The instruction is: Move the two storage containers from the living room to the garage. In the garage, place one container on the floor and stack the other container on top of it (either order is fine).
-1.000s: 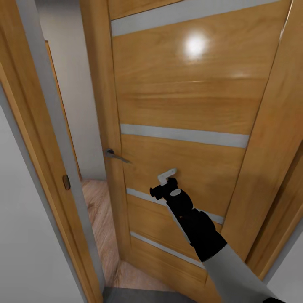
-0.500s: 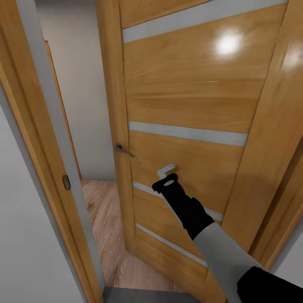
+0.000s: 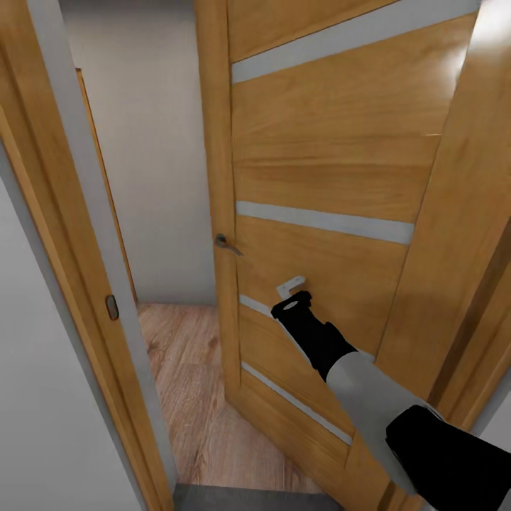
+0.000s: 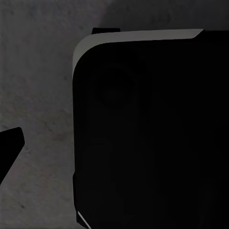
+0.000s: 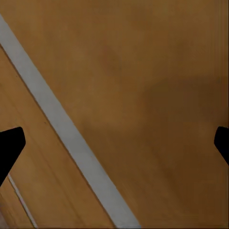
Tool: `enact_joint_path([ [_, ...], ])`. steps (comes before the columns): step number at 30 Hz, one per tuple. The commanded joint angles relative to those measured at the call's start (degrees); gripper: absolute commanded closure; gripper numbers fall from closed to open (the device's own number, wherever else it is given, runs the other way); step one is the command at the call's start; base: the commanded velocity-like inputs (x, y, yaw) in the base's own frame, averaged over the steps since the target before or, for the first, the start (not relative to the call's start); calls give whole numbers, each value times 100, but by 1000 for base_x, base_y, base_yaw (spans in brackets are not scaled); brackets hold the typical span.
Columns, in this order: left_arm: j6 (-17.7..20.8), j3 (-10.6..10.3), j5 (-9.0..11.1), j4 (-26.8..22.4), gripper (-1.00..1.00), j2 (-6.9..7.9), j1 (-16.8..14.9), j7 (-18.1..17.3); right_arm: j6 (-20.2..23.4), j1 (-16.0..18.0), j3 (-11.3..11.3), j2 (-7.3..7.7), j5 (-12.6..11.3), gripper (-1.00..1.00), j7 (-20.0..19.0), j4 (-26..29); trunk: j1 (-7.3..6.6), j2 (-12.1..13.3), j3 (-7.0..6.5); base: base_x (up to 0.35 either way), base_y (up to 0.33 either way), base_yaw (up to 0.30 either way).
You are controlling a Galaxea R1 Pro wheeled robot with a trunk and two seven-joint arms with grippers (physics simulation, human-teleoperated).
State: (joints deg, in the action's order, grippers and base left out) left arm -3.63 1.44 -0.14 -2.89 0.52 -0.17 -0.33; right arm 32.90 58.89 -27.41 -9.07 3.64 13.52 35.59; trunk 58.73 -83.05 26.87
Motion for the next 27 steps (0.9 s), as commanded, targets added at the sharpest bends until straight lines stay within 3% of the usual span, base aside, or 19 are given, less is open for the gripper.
enact_joint_path([
  [1, -15, 14, -2, -1, -100, 0, -1, -6, -13, 66, -15, 10, 67, -100, 90, -152, 0, -3, 6, 0, 0, 0],
  [6, -15, 15, -3, -1, -100, 0, -1, -3, -200, 261, -18, 44, -63, -100, 411, -627, 0, -3, 6, 0, 0, 0],
  [11, -15, 15, 1, -1, -100, -1, -1, -4, -336, 446, -11, 218, -110, -100, 459, -928, 0, -3, 6, 0, 0, 0],
  [18, -15, 23, 5, -1, -100, -8, -1, -10, -672, 830, -18, 316, -524, -100, 516, -1684, 0, -3, 6, 0, 0, 0],
  [21, -14, 23, 16, -1, -100, -3, -1, -8, -694, 850, -18, 304, -547, -100, 709, -1635, 0, -3, 6, 0, 0, 0],
  [27, 17, 36, 58, -1, -100, 0, -1, -3, -679, 852, -15, 277, -555, -100, 740, -1328, 0, -3, 6, 0, 0, 0],
])
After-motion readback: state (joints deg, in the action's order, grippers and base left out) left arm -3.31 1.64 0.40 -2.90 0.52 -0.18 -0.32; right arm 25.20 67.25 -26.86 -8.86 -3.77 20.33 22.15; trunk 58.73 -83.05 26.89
